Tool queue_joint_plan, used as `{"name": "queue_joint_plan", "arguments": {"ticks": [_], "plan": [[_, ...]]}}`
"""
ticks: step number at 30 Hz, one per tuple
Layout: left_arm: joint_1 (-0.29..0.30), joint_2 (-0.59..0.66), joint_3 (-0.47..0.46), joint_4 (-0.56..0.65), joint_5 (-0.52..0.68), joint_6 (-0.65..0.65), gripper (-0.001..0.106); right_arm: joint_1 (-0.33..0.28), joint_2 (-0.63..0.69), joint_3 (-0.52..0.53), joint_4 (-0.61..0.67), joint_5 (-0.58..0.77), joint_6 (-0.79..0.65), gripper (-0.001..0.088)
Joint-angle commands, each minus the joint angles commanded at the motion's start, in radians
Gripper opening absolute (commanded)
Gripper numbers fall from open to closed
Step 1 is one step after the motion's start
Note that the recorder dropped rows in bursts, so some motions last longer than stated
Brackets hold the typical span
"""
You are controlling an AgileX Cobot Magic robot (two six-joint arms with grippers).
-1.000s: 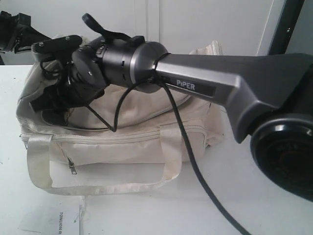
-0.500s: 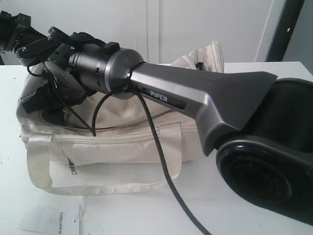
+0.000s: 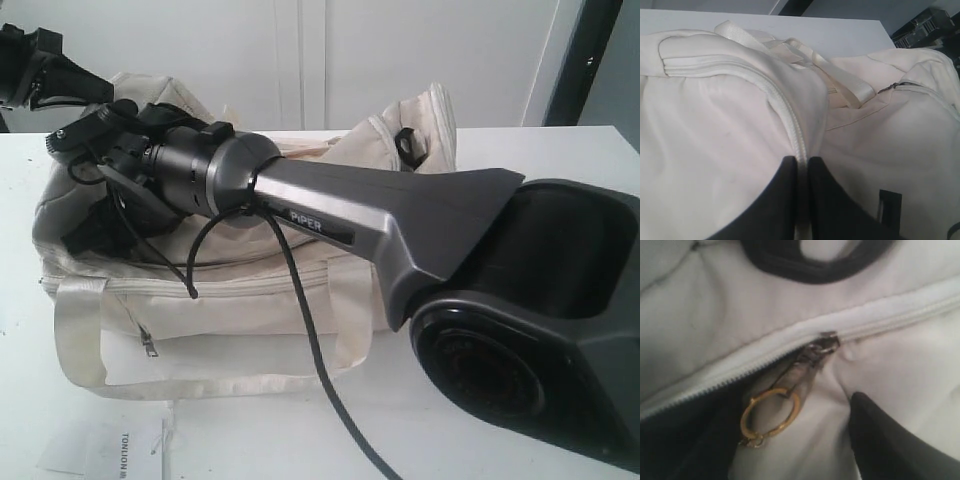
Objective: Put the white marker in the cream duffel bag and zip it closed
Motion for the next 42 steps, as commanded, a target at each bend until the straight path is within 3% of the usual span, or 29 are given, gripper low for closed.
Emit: {"name": "queue_joint_plan", "arguments": {"ticks": [2, 6, 16, 39, 42], "plan": [[0.0, 0.0, 0.0, 0.0, 0.0, 0.0, 0.0, 0.0, 0.0, 0.0, -0.043, 0.017, 0.028, 0.0439], [0.0, 0.0, 0.0, 0.0, 0.0, 0.002, 0.0, 0.0, -0.009, 0.0, -0.045, 0.062, 0.026, 0.0002], [0.0, 0.0, 0.0, 0.0, 0.0, 0.002, 0.0, 0.0, -0.11, 0.0, 0.126, 0.078, -0.178, 0.0], [0.0, 0.0, 0.0, 0.0, -0.002, -0.001, 0.0, 0.0, -0.113, 0.0, 0.286, 0.197, -0.377, 0.0], [0.0, 0.0, 0.0, 0.0, -0.021, -0.004, 0.0, 0.002, -0.115, 0.0, 0.368, 0.2, -0.489, 0.0]]}}
